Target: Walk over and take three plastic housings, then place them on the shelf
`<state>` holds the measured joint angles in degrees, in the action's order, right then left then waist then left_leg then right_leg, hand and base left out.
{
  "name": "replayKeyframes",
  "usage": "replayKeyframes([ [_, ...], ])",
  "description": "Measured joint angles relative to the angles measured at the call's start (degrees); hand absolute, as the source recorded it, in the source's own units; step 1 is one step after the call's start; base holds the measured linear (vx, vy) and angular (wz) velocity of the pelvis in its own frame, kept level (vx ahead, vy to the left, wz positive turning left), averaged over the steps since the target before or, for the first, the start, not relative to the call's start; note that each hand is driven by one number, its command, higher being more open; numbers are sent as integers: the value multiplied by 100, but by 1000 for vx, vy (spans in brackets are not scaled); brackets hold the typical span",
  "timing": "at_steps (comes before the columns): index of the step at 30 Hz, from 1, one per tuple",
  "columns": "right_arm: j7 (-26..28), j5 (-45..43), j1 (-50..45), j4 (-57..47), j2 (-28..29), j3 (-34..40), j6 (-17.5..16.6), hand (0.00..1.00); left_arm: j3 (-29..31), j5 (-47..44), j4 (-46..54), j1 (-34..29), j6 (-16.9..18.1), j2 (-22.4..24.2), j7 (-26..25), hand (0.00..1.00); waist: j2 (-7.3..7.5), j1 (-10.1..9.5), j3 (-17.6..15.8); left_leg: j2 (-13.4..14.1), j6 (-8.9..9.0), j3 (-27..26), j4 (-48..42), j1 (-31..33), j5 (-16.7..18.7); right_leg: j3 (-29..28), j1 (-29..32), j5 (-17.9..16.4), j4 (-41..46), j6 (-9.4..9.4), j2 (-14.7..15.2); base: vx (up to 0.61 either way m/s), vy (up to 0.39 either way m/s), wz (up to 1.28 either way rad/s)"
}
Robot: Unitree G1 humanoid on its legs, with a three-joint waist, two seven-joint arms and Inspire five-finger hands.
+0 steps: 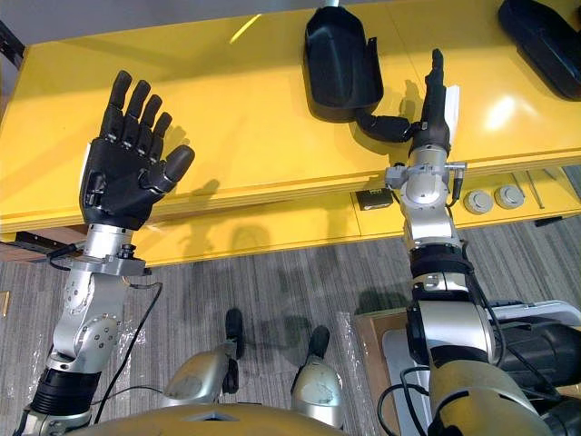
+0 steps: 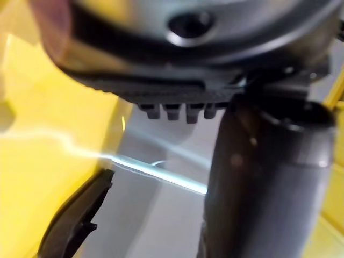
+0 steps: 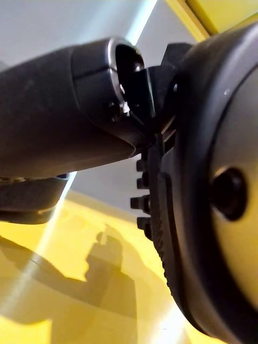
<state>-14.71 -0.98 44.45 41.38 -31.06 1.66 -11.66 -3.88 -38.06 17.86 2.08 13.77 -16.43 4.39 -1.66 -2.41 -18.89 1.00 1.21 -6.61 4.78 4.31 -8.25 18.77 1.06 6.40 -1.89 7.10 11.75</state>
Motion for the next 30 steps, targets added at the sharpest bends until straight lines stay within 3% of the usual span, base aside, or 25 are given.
replayKeyframes([
  [7, -290, 15, 466, 188, -8, -5, -8, 100, -89, -4, -52, 46, 0, -36, -1, 100, -79, -30, -164, 2, -6, 13, -2, 74, -5, -1, 92, -4, 65, -6, 3, 1, 1, 0],
  [11, -461, 66, 275, -152, -8, 69, -10, 100, -90, -3, -49, 31, 1, -36, 3, 100, -84, -47, -180, -3, -5, -1, -2, 69, -4, -1, 84, -5, 71, -6, 8, 9, 1, 1],
  [15, -499, 310, -1423, -2468, 110, 428, -13, 100, -78, 38, 68, -300, 5, 15, 69, 100, -74, -17, -174, -1, 5, -106, -1, -161, 109, -49, -75, -11, 95, -5, 17, 59, 6, -11],
  [18, -493, 509, -2855, -3928, 720, 757, -45, 100, -85, 54, 424, -789, 11, 158, 136, 100, -25, 142, -130, 0, 9, -301, 5, -410, 248, -180, -213, -39, 93, -8, 24, 71, 19, -32],
  [21, -401, 502, -3961, -4510, 1299, 869, -106, 100, -92, 148, 533, -1006, 16, 295, 263, 100, 106, 313, 109, -14, 67, -507, 27, -505, 394, -320, -209, -160, 73, 37, 51, 48, -3, -41],
  [22, -249, 495, -4518, -4707, 1635, 953, -108, 100, -88, 269, 533, -1097, 17, 393, 358, 100, 152, 451, 300, 10, 85, -642, 29, -570, 459, -414, -208, -182, 51, 46, 31, 54, -18, -44],
  [25, -102, 363, -5384, -5072, 2081, 1060, -110, 100, -250, 271, 532, -1138, 17, 536, 482, 100, 207, 661, 632, 84, 114, -1008, 28, -750, 572, -753, -205, -177, -35, 48, -57, 65, -28, -64],
  [30, -135, -19, -6157, -5351, 2623, 1070, -134, 100, -540, 264, 516, -1143, 15, 607, 620, 100, 245, 921, 975, 249, 249, -1638, 4, -1065, 729, -1355, -162, -158, -74, 39, -266, 44, -43, -72],
])
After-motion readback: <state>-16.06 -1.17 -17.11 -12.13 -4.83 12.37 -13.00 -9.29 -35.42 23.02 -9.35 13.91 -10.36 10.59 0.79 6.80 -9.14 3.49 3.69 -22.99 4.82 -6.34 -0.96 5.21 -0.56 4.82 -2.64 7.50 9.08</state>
